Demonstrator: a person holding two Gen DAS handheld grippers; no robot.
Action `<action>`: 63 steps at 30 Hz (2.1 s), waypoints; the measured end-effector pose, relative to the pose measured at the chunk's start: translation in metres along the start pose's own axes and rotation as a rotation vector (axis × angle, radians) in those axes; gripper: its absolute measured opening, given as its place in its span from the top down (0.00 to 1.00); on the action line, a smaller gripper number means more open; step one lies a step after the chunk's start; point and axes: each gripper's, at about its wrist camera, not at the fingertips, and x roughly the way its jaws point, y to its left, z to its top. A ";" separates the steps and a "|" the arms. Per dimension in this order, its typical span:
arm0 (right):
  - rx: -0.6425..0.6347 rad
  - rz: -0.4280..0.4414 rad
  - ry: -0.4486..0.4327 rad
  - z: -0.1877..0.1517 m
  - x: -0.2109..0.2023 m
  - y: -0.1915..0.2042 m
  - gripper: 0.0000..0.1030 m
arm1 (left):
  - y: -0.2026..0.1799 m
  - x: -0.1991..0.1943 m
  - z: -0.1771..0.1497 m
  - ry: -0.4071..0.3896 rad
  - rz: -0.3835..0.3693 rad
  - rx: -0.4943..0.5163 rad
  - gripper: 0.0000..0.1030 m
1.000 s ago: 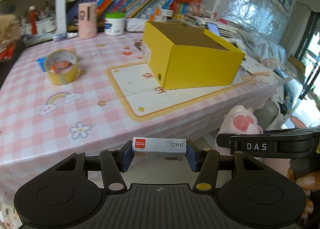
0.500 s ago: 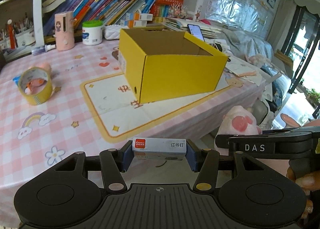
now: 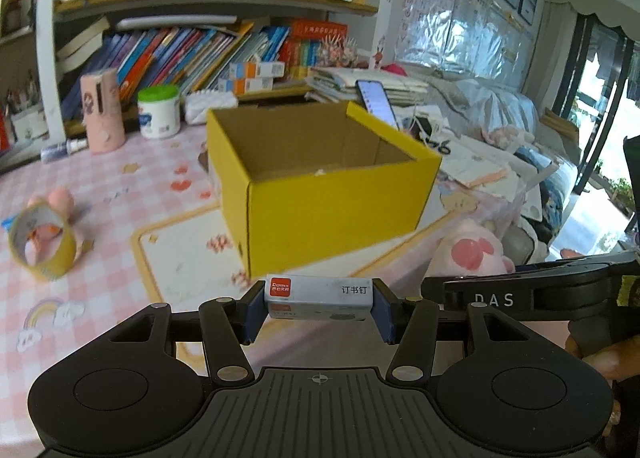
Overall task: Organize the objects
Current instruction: 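Carry the staple box and pink plush over the yellow box with both tools, then lower the staple box and plush into the yellow box and open both tools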
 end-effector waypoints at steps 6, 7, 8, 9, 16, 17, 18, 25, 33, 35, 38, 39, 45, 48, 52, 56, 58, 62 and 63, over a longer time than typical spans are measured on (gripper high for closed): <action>-0.021 0.020 -0.060 0.035 0.003 -0.012 0.34 | -0.010 0.010 0.036 -0.081 0.016 0.016 0.49; -0.025 0.025 -0.073 0.042 0.004 -0.014 0.34 | -0.011 0.012 0.042 -0.097 0.021 0.020 0.49; -0.029 0.028 -0.084 0.049 0.005 -0.017 0.34 | -0.013 0.015 0.049 -0.112 0.028 0.023 0.49; -0.035 0.031 -0.097 0.056 0.005 -0.019 0.34 | -0.014 0.018 0.056 -0.127 0.034 0.026 0.49; -0.081 0.070 -0.183 0.105 0.013 -0.030 0.34 | -0.025 0.052 0.088 -0.149 0.094 0.051 0.49; -0.091 0.075 -0.195 0.112 0.015 -0.031 0.34 | -0.025 0.058 0.091 -0.143 0.107 0.052 0.49; -0.104 0.082 -0.207 0.120 0.019 -0.032 0.34 | -0.025 0.065 0.093 -0.135 0.121 0.053 0.49; -0.201 0.137 -0.218 0.162 0.053 -0.032 0.34 | -0.028 0.108 0.099 -0.070 0.188 0.073 0.49; -0.383 0.237 -0.097 0.189 0.111 -0.003 0.34 | -0.021 0.144 0.095 0.025 0.238 0.029 0.49; -0.424 0.250 -0.057 0.193 0.125 0.005 0.34 | -0.020 0.150 0.094 0.045 0.246 0.025 0.49; -0.486 0.273 0.001 0.196 0.144 0.017 0.34 | -0.019 0.156 0.092 0.064 0.252 0.013 0.49; -0.499 0.279 0.017 0.197 0.150 0.020 0.34 | -0.018 0.157 0.092 0.069 0.253 0.007 0.49; -0.560 0.288 0.105 0.201 0.180 0.034 0.34 | -0.016 0.162 0.093 0.077 0.250 -0.020 0.48; -0.574 0.296 0.153 0.203 0.190 0.038 0.33 | -0.017 0.162 0.094 0.079 0.251 -0.020 0.47; -0.582 0.300 0.210 0.201 0.201 0.041 0.33 | -0.019 0.161 0.092 0.072 0.257 -0.021 0.47; -0.596 0.306 0.218 0.199 0.201 0.043 0.31 | -0.018 0.157 0.092 0.062 0.264 -0.024 0.42; -0.593 0.308 0.216 0.199 0.200 0.043 0.27 | -0.018 0.153 0.092 0.047 0.270 -0.019 0.31; -0.580 0.327 0.184 0.199 0.189 0.041 0.21 | -0.020 0.139 0.092 0.009 0.264 -0.012 0.22; -0.574 0.330 0.170 0.199 0.184 0.040 0.21 | -0.020 0.135 0.091 0.001 0.264 -0.014 0.18</action>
